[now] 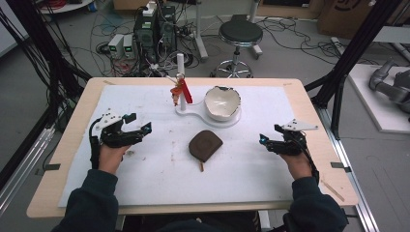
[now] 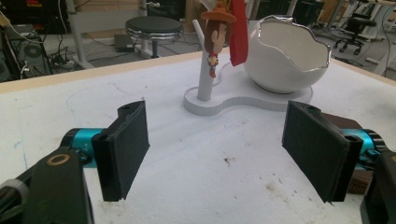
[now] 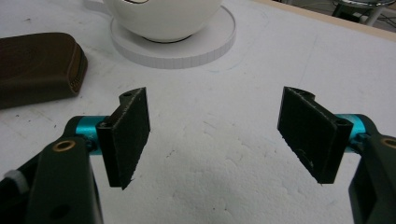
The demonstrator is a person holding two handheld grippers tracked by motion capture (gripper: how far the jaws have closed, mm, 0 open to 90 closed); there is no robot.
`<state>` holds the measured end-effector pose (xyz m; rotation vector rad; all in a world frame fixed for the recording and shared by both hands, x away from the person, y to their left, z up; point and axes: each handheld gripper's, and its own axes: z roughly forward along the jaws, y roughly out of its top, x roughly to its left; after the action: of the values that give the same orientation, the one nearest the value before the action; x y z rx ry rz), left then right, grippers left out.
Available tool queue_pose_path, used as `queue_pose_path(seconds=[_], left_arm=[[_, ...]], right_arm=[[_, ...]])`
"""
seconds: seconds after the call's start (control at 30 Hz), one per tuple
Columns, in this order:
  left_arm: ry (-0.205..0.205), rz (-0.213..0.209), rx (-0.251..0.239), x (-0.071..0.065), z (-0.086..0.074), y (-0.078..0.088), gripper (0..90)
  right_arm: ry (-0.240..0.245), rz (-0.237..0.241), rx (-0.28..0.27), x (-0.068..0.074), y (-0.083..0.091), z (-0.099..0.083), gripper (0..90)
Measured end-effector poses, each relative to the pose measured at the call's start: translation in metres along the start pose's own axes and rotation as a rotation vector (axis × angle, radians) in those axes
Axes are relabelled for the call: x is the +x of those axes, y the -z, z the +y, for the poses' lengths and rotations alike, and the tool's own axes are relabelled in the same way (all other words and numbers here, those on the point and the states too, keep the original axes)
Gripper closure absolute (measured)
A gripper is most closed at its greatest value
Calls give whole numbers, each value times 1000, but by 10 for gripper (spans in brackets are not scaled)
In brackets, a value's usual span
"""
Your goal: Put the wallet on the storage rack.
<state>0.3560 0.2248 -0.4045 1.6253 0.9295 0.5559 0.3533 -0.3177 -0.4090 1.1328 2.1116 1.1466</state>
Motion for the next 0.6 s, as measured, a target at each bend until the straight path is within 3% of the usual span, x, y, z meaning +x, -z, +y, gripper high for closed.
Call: queue_pose_path(seconds=[0.2, 0.3, 0.43, 0.6], left_arm=[[-2, -18, 21, -4, -1, -5, 228], [-14, -24, 33, -7, -2, -7, 228], [-12, -38, 38, -12, -2, -9, 228], [-15, -63, 55, -20, -4, -16, 228]], right_arm=[[-3, 41, 3, 8, -5, 2, 232], [-7, 108, 9, 17, -15, 5, 212], [-6, 142, 22, 23, -22, 7, 212], [-14, 227, 15, 33, -33, 11, 212]])
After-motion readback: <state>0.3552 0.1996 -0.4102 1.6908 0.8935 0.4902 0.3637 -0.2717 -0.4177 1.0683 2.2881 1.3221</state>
